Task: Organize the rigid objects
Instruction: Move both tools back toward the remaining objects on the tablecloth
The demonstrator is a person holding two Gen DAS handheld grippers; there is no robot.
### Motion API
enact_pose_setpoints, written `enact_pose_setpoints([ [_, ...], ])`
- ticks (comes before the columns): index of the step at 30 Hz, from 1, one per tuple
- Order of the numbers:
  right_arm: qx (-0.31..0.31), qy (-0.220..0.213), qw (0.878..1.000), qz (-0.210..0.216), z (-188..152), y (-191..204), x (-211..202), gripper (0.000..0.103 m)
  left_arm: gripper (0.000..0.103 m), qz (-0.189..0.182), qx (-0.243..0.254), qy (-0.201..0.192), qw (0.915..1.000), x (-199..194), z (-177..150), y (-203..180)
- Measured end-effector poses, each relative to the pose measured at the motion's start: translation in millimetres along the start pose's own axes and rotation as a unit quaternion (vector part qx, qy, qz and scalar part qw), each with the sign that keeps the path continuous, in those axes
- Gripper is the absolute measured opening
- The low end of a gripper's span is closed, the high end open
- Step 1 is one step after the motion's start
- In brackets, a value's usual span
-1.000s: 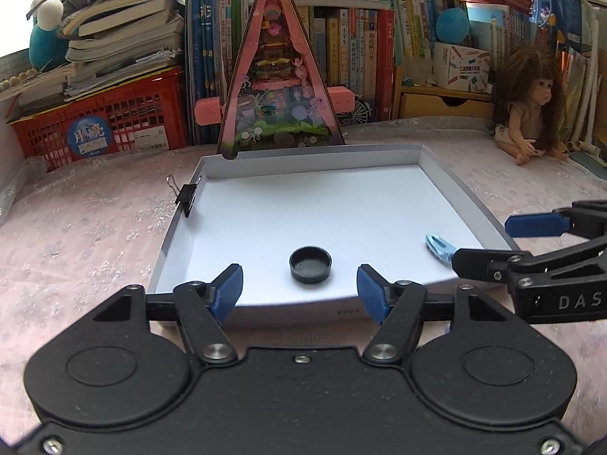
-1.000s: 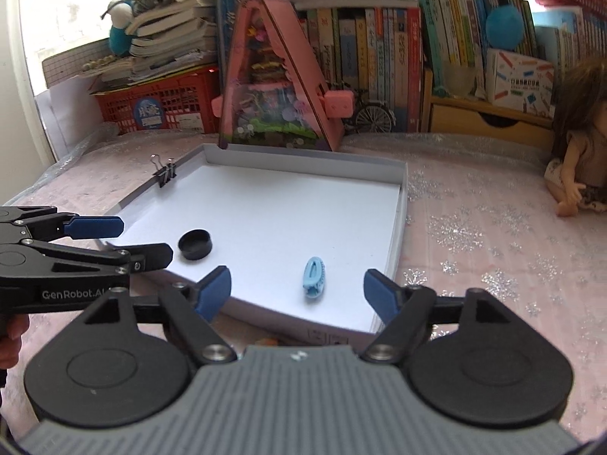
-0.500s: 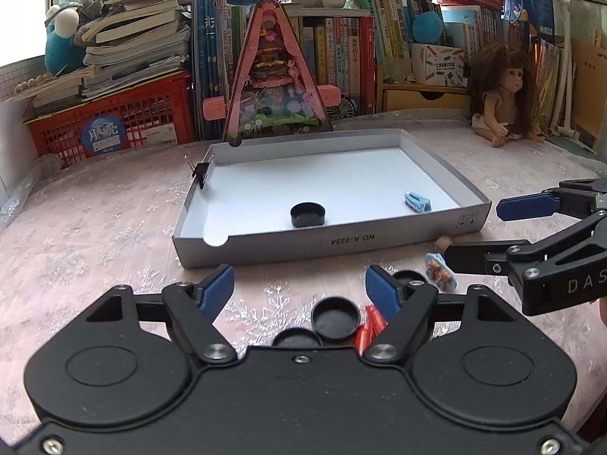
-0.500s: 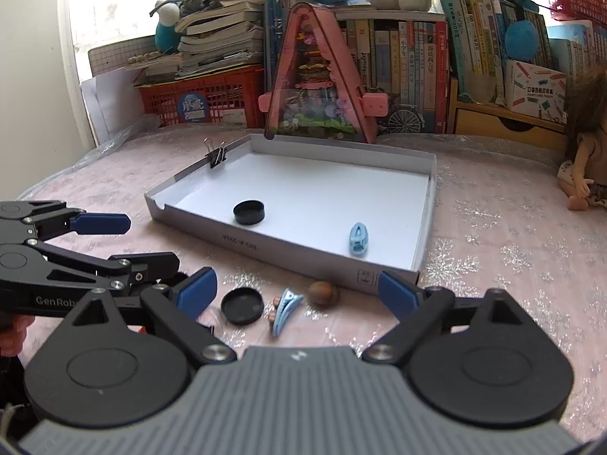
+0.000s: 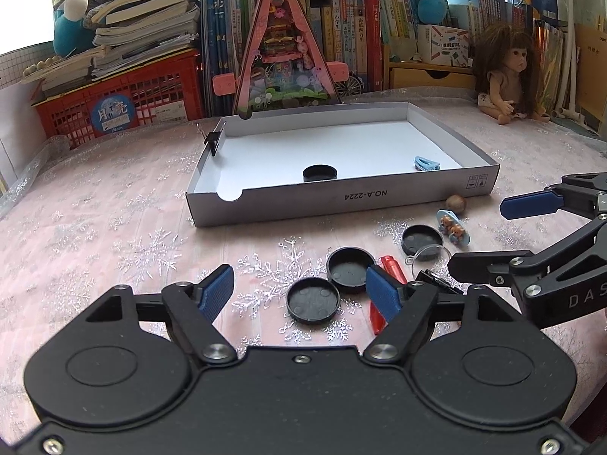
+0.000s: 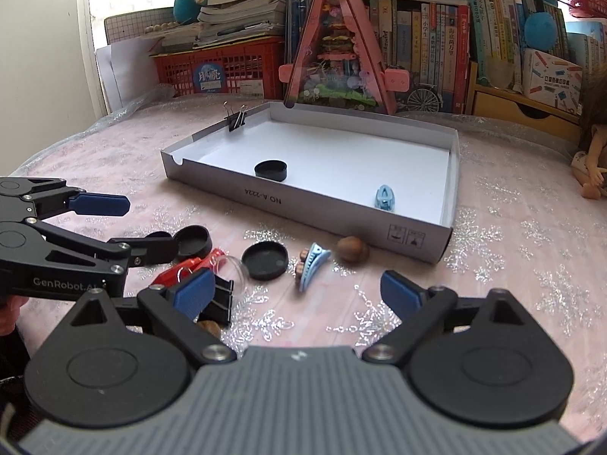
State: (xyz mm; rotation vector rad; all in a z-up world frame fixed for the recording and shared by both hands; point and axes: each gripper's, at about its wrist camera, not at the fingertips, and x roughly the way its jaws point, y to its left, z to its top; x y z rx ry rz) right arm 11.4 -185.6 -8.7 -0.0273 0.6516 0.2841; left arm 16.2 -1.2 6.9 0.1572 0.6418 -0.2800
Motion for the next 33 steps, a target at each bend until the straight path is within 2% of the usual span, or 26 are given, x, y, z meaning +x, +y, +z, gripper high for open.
enact_pose_setpoints([
  [4, 0.0, 0.0, 1.0, -0.007, -1, 0, 3, 0.098, 0.073, -0.001, -0.001, 0.003, 1.0, -1, -4, 2],
  [7, -0.002, -0.01, 1.0, -0.017, 0, -1, 2, 0.098, 0.066, -0.008, -0.006, 0.008, 0.9999, -3, -7, 6],
  [9, -0.001, -0.014, 1.0, -0.023, 1, -2, 3, 0.098, 0.056, -0.013, -0.009, 0.01, 0.9998, -4, -8, 9],
  [11, 0.001, -0.015, 0.999, -0.031, 2, -5, 4, 0.098, 0.05, -0.018, -0.013, 0.012, 0.9997, -6, -10, 12],
  [15, 0.001, -0.012, 0.999, -0.039, 2, -6, 8, 0.097, 0.046, -0.019, -0.007, 0.011, 0.9997, -10, -13, 14],
  [22, -0.002, -0.004, 0.999, -0.051, 3, -5, 16, 0.095, 0.046, -0.017, -0.003, 0.012, 0.9998, -14, -18, 15],
  [26, 0.005, 0.015, 0.998, -0.059, 0, -7, 25, 0.095, 0.048, -0.012, -0.007, 0.017, 0.9998, -10, -21, 16],
  [33, 0.002, 0.012, 0.999, -0.052, -5, -7, 31, 0.103, 0.048, -0.006, 0.002, 0.007, 1.0, -3, -21, 10],
])
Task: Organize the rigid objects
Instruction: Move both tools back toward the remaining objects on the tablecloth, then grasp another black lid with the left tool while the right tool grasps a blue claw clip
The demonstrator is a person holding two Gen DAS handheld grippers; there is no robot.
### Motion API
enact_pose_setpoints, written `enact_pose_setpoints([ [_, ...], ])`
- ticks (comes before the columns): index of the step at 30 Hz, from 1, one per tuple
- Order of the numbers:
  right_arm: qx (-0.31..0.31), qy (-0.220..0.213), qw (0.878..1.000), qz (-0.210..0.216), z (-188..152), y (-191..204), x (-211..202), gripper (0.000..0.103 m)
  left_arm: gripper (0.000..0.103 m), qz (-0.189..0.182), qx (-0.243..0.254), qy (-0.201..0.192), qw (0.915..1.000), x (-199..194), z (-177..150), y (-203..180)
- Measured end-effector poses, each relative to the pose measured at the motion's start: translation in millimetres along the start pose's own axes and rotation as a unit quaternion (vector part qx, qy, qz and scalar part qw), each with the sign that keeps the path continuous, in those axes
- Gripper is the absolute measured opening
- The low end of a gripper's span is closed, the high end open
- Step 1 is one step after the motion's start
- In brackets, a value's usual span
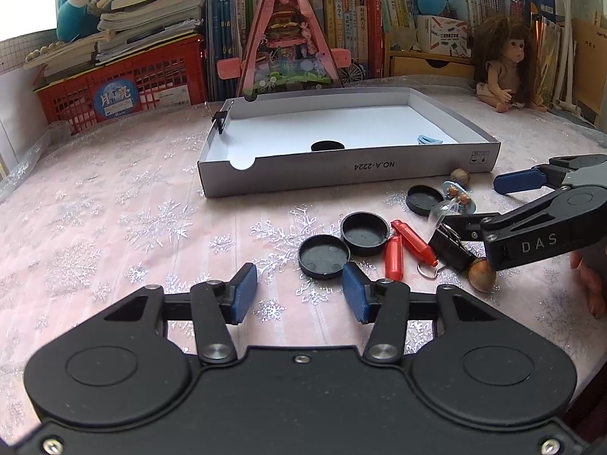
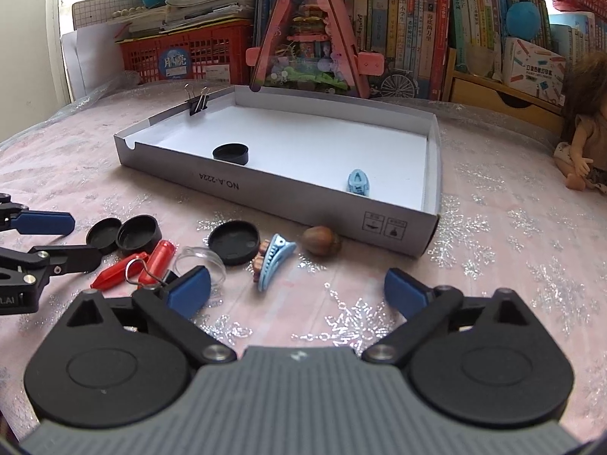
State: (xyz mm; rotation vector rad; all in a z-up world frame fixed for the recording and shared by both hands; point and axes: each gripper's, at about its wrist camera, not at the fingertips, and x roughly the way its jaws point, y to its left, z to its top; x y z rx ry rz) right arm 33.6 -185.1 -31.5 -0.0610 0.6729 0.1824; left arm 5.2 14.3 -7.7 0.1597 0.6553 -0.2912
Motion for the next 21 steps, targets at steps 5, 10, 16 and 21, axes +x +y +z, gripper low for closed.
enact_pose_setpoints([
  [5, -0.002, 0.002, 1.0, 0.004, 0, 1, 1, 0.103, 0.05, 0.003, -0.004, -0.006, 1.0, 6, 3, -3],
  [10, -0.005, 0.0, 1.0, 0.007, 0, 3, 0, 0.103, 0.053, 0.008, -0.008, -0.011, 0.9999, 13, 5, -5],
  [16, -0.012, -0.038, 0.999, 0.014, 1, 4, -19, 0.087, 0.053, 0.007, -0.012, -0.015, 0.9998, 16, 5, -5],
  [21, -0.022, -0.064, 0.998, 0.006, 5, 5, -30, 0.072, 0.053, 0.002, -0.016, -0.016, 0.9997, 17, 5, -2],
])
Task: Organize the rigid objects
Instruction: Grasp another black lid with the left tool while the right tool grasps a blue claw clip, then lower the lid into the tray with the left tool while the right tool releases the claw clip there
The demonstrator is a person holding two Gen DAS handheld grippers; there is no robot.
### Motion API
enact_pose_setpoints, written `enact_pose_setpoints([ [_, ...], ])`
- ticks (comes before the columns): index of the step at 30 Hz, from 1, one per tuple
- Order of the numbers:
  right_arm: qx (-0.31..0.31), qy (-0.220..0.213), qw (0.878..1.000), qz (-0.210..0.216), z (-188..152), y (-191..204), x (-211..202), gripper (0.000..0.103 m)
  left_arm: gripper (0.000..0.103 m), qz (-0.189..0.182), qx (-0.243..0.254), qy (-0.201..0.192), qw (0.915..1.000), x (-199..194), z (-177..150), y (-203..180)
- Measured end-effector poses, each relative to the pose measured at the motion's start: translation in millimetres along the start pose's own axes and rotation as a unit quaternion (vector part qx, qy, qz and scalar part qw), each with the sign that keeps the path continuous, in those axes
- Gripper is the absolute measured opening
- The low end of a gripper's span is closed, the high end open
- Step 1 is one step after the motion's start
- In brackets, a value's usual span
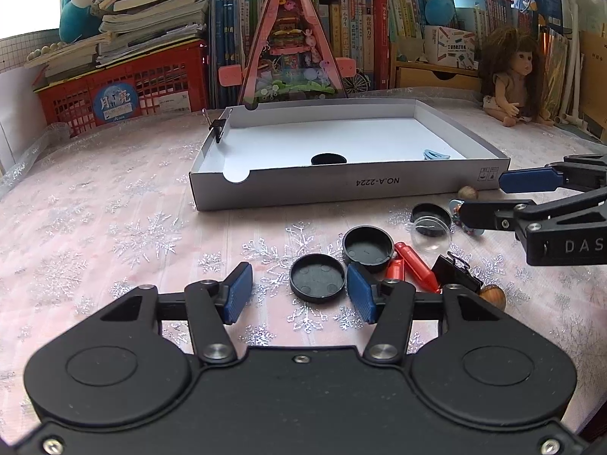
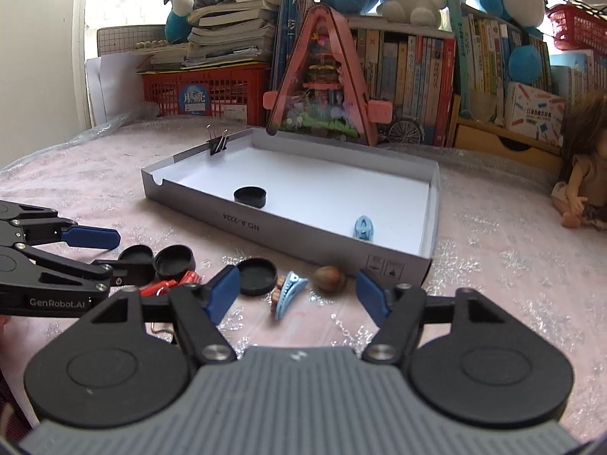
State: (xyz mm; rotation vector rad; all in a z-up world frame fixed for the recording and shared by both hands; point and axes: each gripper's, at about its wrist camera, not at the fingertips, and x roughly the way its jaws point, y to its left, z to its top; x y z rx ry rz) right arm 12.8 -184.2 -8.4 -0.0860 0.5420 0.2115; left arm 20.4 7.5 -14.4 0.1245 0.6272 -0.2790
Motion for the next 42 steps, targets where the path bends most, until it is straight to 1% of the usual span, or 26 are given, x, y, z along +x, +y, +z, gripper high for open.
enact_pose_setpoints([
  [1, -0.001, 0.004, 1.0, -0.002, 0, 0, 2, 0.071, 0.053, 0.0, 0.0, -0.001, 1.0, 0, 0, 0],
  [3, -0.002, 0.014, 1.0, -0.002, -1, 1, 6, 0.062, 0.052, 0.001, 0.0, -0.002, 1.0, 0, -1, -1],
  [4, -0.004, 0.018, 1.0, -0.003, -2, 3, 8, 0.061, 0.052, 0.001, 0.0, -0.002, 1.0, 0, -1, -1],
  [7, -0.008, 0.027, 1.0, -0.007, -5, 7, 13, 0.052, 0.051, 0.0, 0.001, -0.004, 1.0, 0, -1, -2],
  [9, -0.008, 0.034, 0.999, -0.01, -5, 9, 17, 0.045, 0.048, -0.002, 0.002, -0.005, 1.0, 0, -1, -2],
  [13, -0.007, 0.036, 0.999, -0.007, -3, 10, 21, 0.039, 0.04, -0.008, 0.001, -0.007, 0.9999, 0, 0, -4],
  [15, -0.008, 0.037, 0.999, -0.003, -2, 11, 23, 0.033, 0.03, -0.012, 0.003, -0.008, 0.9999, 0, 0, -6],
  [16, -0.01, 0.037, 0.999, -0.003, -2, 12, 23, 0.032, 0.03, -0.012, 0.005, -0.008, 0.9999, 1, 1, -7],
  [20, -0.012, 0.036, 0.999, 0.0, -2, 14, 23, 0.018, 0.03, -0.01, 0.008, -0.007, 0.9999, 0, 2, -11],
  [25, -0.004, 0.033, 0.999, 0.002, -1, 12, 20, 0.017, 0.03, -0.012, -0.001, -0.005, 0.9999, -2, 6, -8],
  [30, -0.003, 0.02, 1.0, 0.001, 5, 10, 12, 0.017, 0.03, -0.011, -0.005, -0.017, 0.9998, -8, 16, -4],
  [37, 0.011, 0.002, 1.0, -0.008, 19, -1, 6, 0.016, 0.03, -0.004, -0.019, -0.034, 0.9992, -10, 45, 3],
  [42, 0.046, -0.001, 0.999, -0.017, 38, -23, 8, 0.016, 0.03, -0.003, -0.02, -0.047, 0.9987, -2, 74, 5],
])
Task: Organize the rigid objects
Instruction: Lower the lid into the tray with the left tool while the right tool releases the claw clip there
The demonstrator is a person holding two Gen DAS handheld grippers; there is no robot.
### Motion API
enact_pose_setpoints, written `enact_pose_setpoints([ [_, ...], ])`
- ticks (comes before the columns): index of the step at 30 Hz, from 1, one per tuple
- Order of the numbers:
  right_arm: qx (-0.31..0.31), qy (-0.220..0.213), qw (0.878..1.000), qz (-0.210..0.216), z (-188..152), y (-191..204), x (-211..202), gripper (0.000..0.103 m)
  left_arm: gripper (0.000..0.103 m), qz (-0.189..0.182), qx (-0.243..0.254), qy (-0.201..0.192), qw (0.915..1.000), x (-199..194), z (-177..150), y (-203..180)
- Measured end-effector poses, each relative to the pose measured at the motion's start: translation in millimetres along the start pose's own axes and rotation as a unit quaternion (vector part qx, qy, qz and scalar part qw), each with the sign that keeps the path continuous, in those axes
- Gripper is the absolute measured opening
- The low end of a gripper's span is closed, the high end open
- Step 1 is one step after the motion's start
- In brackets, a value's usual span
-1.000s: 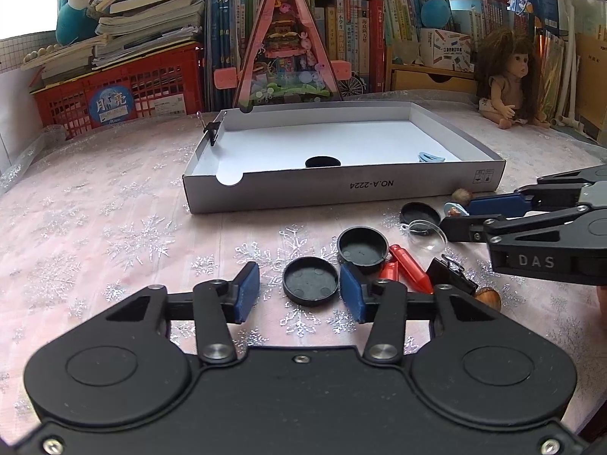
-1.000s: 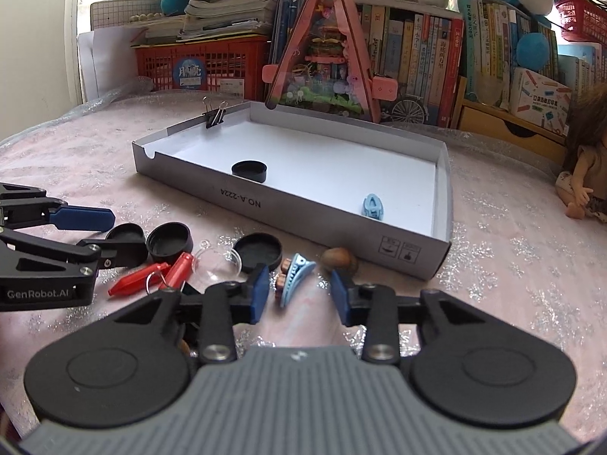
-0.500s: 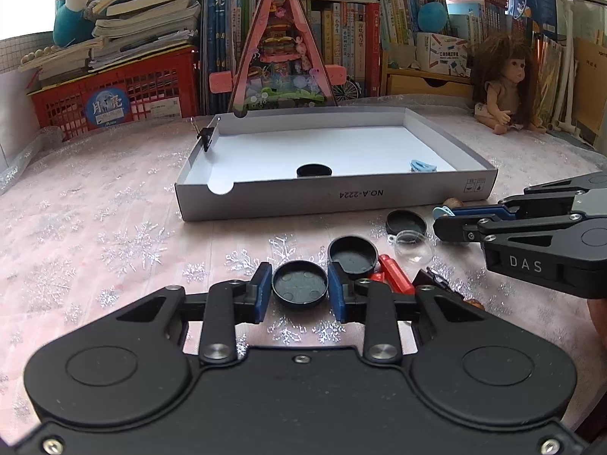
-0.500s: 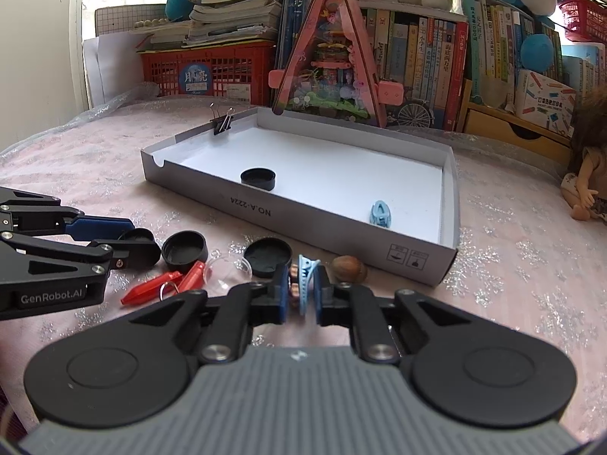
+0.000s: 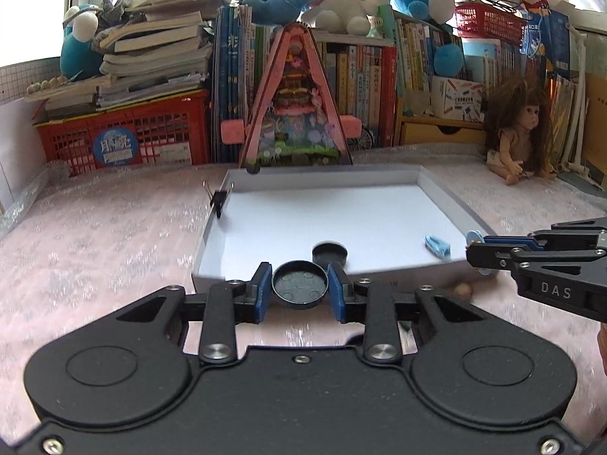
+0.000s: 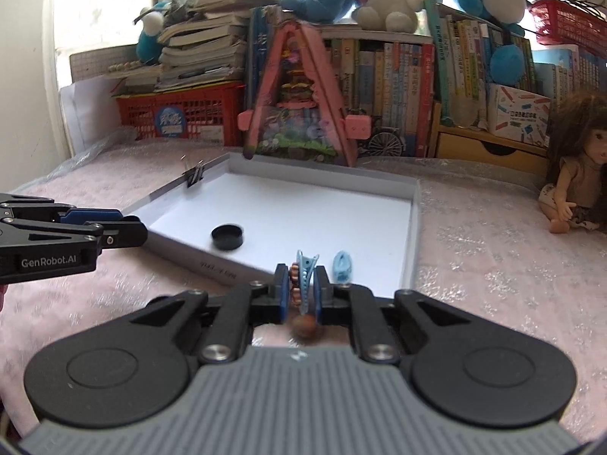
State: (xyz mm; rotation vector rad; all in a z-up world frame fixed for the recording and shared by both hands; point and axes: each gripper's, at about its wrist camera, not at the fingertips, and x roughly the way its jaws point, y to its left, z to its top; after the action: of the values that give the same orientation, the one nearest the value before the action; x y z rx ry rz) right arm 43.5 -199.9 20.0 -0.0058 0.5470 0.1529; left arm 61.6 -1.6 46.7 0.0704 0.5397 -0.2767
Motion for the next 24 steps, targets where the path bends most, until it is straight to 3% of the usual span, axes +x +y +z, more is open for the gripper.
enact_pose_setpoints([
  [5, 0.057, 0.018, 0.998, 0.0, 25, -33, 14, 0.016, 0.03, -0.007, -0.02, 0.01, 0.9997, 25, 32, 6],
  [11, 0.102, 0.051, 0.993, 0.009, 44, -61, 40, 0.016, 0.03, -0.003, -0.045, 0.051, 0.9977, 70, 54, 17],
  [18, 0.105, 0.086, 0.991, -0.003, 43, -65, 70, 0.016, 0.03, 0.016, -0.06, 0.094, 0.9937, 114, 48, 23],
  [24, 0.108, 0.103, 0.989, -0.007, 35, -65, 81, 0.016, 0.03, 0.026, -0.054, 0.107, 0.9924, 130, 36, 22],
])
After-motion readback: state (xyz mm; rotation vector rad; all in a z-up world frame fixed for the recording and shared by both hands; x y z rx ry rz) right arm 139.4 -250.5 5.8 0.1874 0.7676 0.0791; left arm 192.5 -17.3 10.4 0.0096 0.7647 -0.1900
